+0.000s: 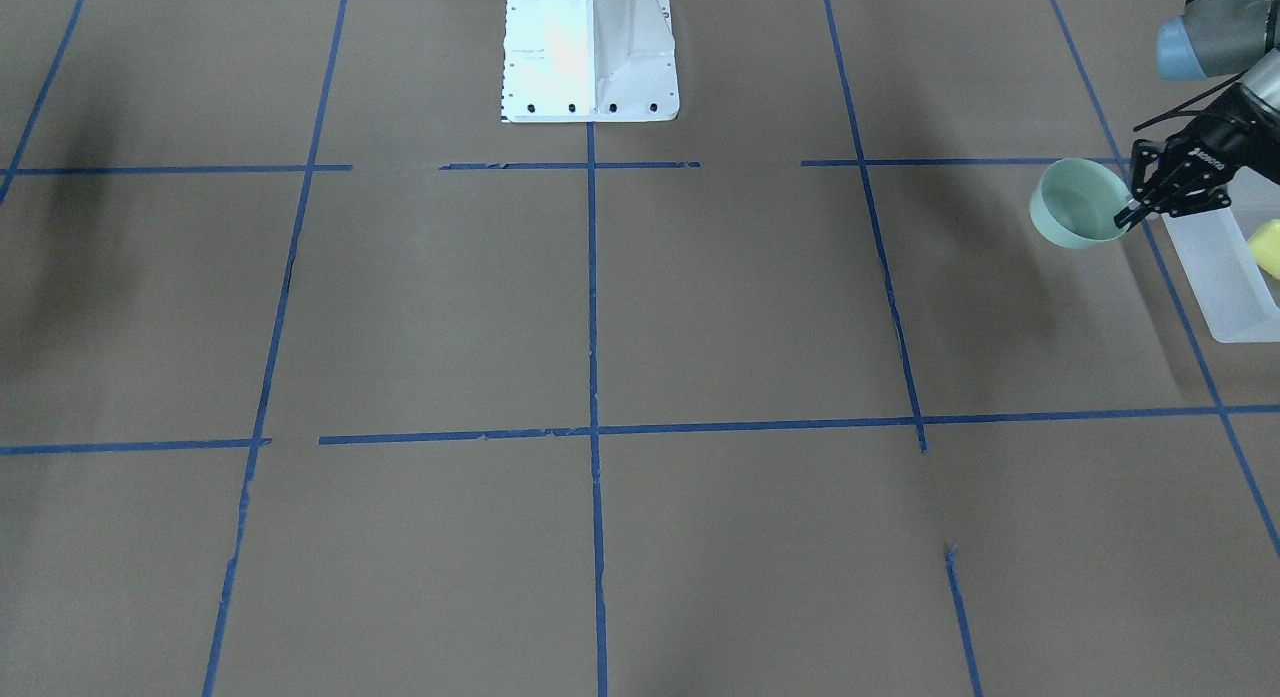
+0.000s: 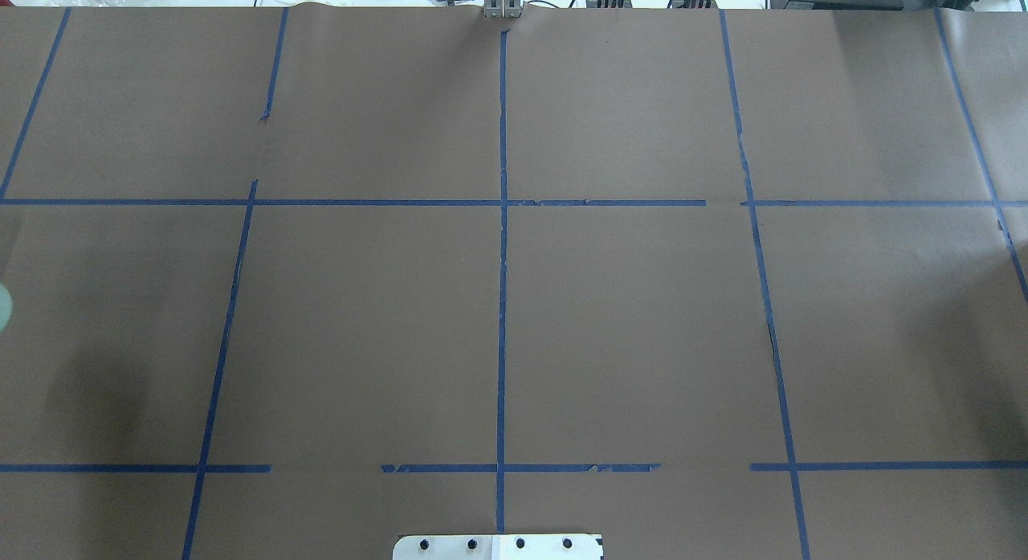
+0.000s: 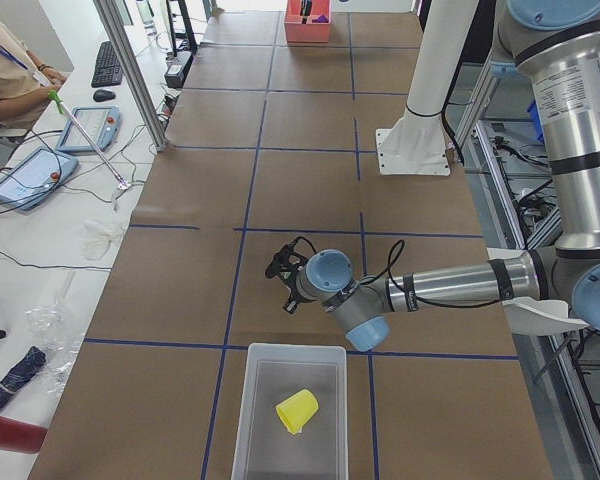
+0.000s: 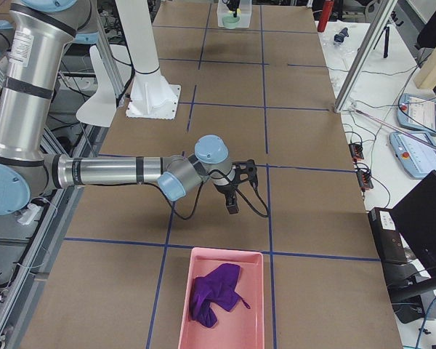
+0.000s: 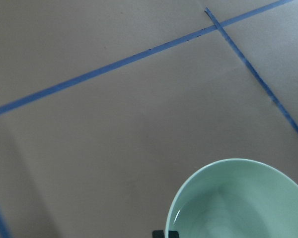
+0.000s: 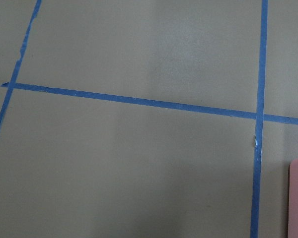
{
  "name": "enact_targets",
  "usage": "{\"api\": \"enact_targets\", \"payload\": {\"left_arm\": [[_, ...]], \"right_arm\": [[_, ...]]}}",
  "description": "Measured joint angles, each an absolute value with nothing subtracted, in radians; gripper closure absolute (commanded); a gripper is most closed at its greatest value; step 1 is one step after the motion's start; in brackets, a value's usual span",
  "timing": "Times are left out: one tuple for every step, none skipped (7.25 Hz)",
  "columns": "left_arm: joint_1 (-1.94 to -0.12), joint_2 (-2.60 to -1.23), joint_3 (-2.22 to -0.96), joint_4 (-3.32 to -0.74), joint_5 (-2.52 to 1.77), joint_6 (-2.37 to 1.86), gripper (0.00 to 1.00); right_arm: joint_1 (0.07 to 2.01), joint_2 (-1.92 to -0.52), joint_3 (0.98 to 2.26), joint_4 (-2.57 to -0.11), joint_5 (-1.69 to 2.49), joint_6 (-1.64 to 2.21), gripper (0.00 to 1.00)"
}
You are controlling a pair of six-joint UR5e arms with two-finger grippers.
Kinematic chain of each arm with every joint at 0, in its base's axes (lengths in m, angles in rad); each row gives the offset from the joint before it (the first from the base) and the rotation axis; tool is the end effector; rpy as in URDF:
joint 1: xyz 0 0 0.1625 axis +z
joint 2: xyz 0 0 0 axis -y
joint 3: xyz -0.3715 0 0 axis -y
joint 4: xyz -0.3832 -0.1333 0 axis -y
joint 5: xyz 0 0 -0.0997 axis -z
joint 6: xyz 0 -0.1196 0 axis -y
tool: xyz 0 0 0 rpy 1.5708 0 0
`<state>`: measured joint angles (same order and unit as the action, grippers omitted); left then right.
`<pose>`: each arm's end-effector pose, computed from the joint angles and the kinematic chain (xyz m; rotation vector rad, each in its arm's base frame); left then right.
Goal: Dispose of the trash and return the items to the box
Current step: 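Lift the green bowl with the left gripper and place it in the clear bin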
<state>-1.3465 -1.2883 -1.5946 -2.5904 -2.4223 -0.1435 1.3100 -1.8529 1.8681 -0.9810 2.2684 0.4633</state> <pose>0.0453 -0.3932 0.6056 0.5549 0.9282 0.3963 -0.0522 -0.4144 0.5322 0.3024 -0.8358 -0.0219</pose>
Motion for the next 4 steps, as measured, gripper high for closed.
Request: {"api": "enact_targets", "payload": {"left_arm": [[-1.441,-1.301,-1.591,-2.460,-2.427,0.035,1.00],[-1.534,-1.328,-1.577,-2.330,-2.424,0.221,1.00],[-1.596,-1.353,-1.546,-2.248,-2.421,0.356,1.00],[-1.628,-1.374,-1.496,-2.225,-2.399,0.433,1.00]], "right_arm": [[1.310,-1.853,1.868,-0.981,2.268,0.463,0.00],[1.310,-1.853,1.867,-0.981,2.267,0.463,0.00],[1.310,-1.853,1.867,-0.982,2.267,0.463,0.00],[1.310,-1.853,1.867,-0.982,2.267,0.463,0.00]]}}
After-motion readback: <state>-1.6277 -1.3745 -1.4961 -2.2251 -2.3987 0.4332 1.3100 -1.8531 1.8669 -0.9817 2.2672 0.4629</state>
